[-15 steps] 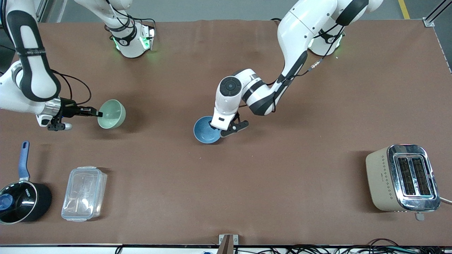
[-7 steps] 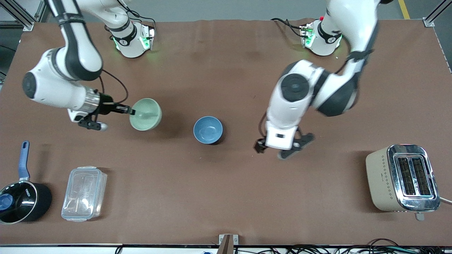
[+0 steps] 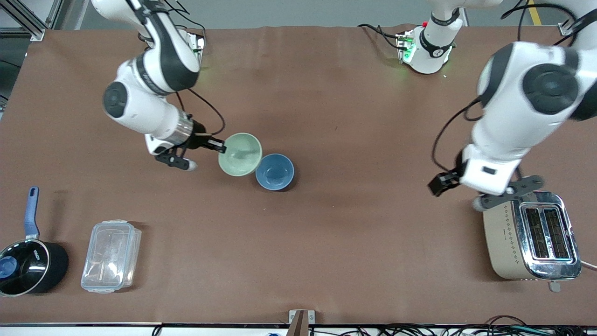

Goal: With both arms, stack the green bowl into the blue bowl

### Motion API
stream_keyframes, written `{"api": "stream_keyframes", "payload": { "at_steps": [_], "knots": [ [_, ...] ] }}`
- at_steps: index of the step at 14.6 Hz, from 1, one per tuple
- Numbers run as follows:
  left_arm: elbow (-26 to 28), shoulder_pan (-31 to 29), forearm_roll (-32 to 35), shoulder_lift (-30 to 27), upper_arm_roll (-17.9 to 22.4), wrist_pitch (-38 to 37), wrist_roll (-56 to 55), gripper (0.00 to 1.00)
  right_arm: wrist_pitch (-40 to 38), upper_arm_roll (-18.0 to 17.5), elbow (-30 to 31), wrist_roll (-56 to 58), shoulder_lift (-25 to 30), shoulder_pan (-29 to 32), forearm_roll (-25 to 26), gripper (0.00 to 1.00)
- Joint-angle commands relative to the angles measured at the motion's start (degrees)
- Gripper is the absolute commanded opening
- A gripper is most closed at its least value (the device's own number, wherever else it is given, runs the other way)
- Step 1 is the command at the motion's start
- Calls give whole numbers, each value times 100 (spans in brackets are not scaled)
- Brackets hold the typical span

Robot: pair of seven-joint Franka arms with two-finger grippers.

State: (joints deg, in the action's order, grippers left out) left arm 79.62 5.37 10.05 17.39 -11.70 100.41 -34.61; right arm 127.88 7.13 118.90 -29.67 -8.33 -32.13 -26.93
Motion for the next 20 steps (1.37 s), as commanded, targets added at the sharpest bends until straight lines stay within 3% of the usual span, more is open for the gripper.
{"api": "stream_keyframes", "payload": {
  "at_steps": [1, 5, 8, 10, 13, 16, 20],
  "knots": [
    [150, -430, 14, -455, -52, -284, 1013, 100, 289, 70, -227, -276, -406, -293, 39, 2],
    [168, -1028, -143, -824, -61, -583, 2728, 100, 1062, 70, -236, -819, -889, -802, 39, 2],
    [307, -1056, -398, -1140, 105, -804, 3004, 100, 1152, 87, -201, -979, -1048, -1014, 48, 2],
    [693, -881, -617, -1430, 395, -813, 3169, 100, 1152, 87, -174, -1067, -1066, -1110, 56, 2],
    [1388, -275, -995, -1984, 1220, -813, 3522, 100, 1152, 96, -174, -1164, -1083, -1155, 144, 2],
    [1801, -221, -1155, -2336, 1284, -813, 3496, 100, 1422, 105, -183, -1164, -1241, -1155, 355, 2],
    [1864, -45, -1155, -2469, 1196, -883, 3408, 100, 1687, 114, -209, -1155, -1391, -1137, 373, 2]
  ]
}}
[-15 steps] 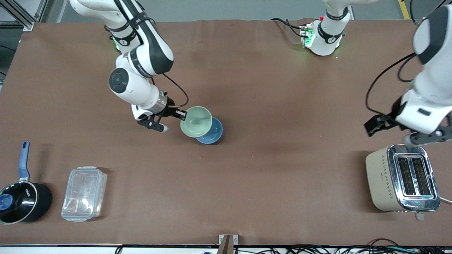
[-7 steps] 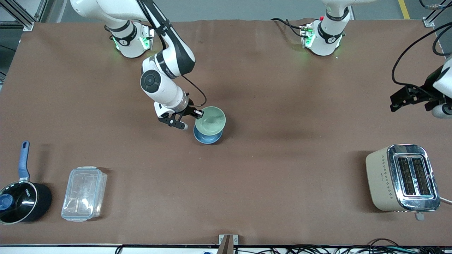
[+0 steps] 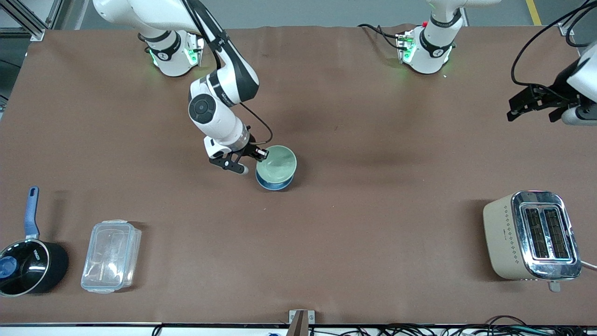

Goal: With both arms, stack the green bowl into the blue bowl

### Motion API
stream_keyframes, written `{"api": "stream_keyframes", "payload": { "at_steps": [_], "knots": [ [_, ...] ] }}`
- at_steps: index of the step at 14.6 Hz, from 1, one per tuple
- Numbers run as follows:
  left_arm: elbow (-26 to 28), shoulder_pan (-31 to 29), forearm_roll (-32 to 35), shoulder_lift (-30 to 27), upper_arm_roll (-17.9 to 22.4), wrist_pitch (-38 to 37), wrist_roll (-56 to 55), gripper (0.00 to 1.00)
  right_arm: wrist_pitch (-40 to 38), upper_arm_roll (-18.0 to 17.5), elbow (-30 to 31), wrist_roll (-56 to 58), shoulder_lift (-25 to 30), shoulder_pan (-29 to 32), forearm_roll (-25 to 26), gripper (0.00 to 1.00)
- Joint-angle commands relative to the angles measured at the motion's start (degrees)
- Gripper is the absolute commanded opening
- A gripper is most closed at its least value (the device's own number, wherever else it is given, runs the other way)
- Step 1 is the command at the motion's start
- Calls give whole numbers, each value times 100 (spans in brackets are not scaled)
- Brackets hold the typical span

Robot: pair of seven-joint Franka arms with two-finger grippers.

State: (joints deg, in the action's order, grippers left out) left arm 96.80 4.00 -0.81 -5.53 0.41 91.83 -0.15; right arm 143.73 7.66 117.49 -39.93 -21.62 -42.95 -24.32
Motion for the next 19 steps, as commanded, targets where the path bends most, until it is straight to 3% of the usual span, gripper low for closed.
{"api": "stream_keyframes", "payload": {
  "at_steps": [1, 5, 10, 13, 15, 16, 17, 19],
  "knots": [
    [146, 48, -68, -186, -102, -25, -38, 100, 111, 60, -77, -129, -79, -47, 112, 2],
    [137, 39, -68, -124, -173, 133, -55, 100, 182, 60, -68, -129, -184, -65, 156, 3],
    [67, 48, 20, -27, -181, 353, -91, 100, 155, 60, -59, -102, -193, -56, 384, 16],
    [58, 30, 151, -36, -173, 353, -99, 100, 85, 60, -59, -94, -176, -21, 393, 41],
    [67, 30, 353, -27, -181, 353, -108, 100, -221, 121, -59, -102, 121, 5, 393, 82],
    [58, 30, 362, -27, -181, 353, -108, 100, -449, 278, -68, -102, 419, 5, 411, 93],
    [58, 13, 363, -27, -173, 353, -91, 100, -669, 437, -68, -94, 735, 5, 489, 99],
    [58, -14, 354, -27, -129, 345, -3, 100, -1221, 840, -103, -76, 1420, 6, 1101, 100]
  ]
}}
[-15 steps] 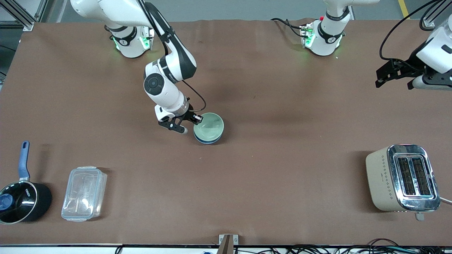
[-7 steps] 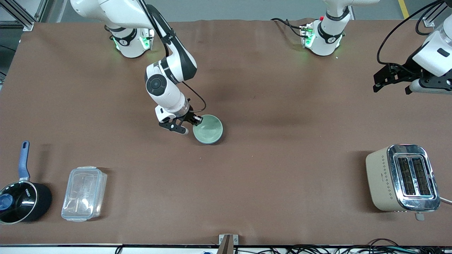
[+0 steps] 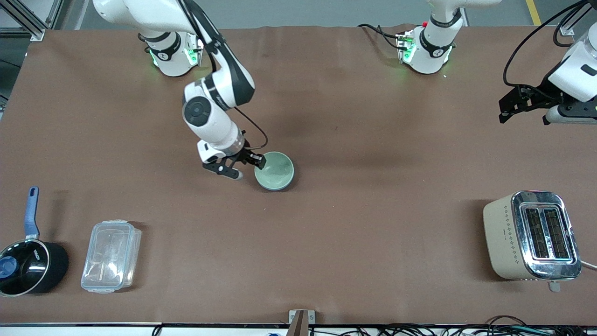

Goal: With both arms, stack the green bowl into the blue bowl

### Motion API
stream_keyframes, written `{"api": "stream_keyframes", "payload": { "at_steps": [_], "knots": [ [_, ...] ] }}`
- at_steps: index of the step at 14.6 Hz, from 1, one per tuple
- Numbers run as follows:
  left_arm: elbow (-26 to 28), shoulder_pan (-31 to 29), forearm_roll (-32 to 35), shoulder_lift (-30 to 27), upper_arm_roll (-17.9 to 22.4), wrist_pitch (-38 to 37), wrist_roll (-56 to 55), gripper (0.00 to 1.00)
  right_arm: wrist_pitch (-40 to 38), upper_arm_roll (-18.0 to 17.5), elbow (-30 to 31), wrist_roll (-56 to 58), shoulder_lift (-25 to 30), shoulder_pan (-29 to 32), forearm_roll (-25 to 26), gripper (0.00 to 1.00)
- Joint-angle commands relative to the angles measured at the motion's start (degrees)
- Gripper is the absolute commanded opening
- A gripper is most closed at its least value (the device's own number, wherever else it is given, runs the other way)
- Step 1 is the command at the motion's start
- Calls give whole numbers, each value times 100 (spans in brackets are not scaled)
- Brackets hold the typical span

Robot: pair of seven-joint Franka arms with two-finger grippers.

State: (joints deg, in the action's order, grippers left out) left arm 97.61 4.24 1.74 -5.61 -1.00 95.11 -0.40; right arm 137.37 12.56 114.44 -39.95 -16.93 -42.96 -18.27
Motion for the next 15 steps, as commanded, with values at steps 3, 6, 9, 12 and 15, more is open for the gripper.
{"api": "stream_keyframes", "payload": {
  "at_steps": [3, 6, 9, 12, 15],
  "knots": [
    [-23, -143, 108, -19, 12, 8, 40, 100, -1718, 904, -96, -75, 1708, 16, 1683, 100],
    [-32, -160, 108, -2, 12, 7, 101, 100, -2511, 1422, -693, 109, 1904, 16, 2231, 100],
    [-382, -160, 108, 218, 12, -36, 110, 100, -3012, 2081, -1457, 1388, 1869, 121, 2206, 100],
    [-427, -160, 108, 227, 12, -45, 101, 100, -3058, 2400, -2083, 2743, 1790, 507, 2118, 100],
    [-436, -160, 99, 227, 12, -45, 119, 100, -3093, 2208, -2233, 3614, 1754, 1174, 1846, 100]
  ]
}}
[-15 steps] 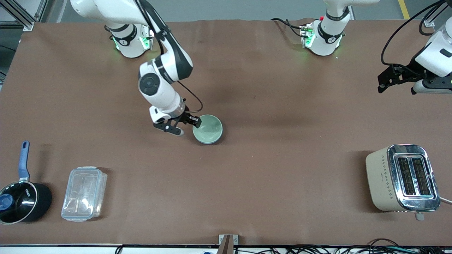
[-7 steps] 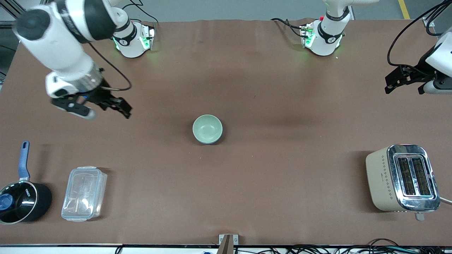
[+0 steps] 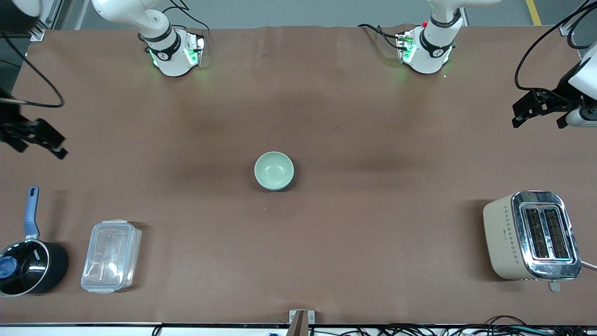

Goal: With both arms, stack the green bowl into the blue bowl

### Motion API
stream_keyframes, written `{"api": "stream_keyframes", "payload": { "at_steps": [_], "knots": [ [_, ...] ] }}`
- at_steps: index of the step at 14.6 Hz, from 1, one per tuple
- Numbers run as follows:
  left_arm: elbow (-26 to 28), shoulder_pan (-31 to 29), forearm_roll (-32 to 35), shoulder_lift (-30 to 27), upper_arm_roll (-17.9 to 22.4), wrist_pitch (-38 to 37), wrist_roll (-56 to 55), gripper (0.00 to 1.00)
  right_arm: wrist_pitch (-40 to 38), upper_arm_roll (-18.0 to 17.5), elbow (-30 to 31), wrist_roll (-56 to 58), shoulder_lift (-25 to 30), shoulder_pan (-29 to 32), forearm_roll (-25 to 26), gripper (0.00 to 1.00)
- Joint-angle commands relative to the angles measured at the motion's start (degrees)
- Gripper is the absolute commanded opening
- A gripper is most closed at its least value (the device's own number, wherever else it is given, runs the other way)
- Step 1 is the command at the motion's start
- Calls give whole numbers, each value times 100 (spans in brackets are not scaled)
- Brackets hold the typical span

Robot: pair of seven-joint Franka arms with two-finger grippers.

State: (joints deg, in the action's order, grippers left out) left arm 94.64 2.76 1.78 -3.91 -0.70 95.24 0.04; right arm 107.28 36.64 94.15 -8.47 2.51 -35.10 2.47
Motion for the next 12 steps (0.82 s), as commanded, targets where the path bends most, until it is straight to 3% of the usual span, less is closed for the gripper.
{"api": "stream_keyframes", "payload": {
  "at_steps": [1, 5, 6, 12],
  "knots": [
    [-139, -12, 77, 57, -18, -58, 84, 100, -93, -479, -213, 834, -181, 833, -291, 100],
    [-130, -12, 33, 66, -18, -163, 146, 100, -750, -2674, -300, 1295, -163, 3302, -291, 100],
    [-130, -12, 24, 84, -18, -251, 163, 100, -987, -2993, -379, 1286, -163, 3638, -282, 100],
    [-139, 14, 6, 101, -44, -383, 172, 100, -2306, -3189, -1231, 1313, -163, 4046, -282, 100]
  ]
}}
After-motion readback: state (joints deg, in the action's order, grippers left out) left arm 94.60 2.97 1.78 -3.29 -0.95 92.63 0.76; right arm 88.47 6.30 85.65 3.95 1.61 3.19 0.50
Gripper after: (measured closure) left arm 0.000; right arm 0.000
